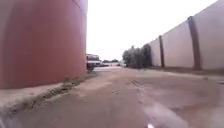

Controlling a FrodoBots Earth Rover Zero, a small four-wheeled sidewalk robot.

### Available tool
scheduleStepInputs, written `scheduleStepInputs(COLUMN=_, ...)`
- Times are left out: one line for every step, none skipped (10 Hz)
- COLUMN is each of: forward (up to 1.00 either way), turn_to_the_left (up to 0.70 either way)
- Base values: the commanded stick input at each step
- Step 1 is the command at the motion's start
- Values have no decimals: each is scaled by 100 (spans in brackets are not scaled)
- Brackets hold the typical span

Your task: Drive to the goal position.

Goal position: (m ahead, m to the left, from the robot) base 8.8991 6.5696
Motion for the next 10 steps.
scheduleStepInputs(forward=30, turn_to_the_left=0)
scheduleStepInputs(forward=30, turn_to_the_left=0)
scheduleStepInputs(forward=30, turn_to_the_left=0)
scheduleStepInputs(forward=30, turn_to_the_left=0)
scheduleStepInputs(forward=30, turn_to_the_left=0)
scheduleStepInputs(forward=30, turn_to_the_left=0)
scheduleStepInputs(forward=30, turn_to_the_left=0)
scheduleStepInputs(forward=30, turn_to_the_left=0)
scheduleStepInputs(forward=30, turn_to_the_left=0)
scheduleStepInputs(forward=30, turn_to_the_left=0)
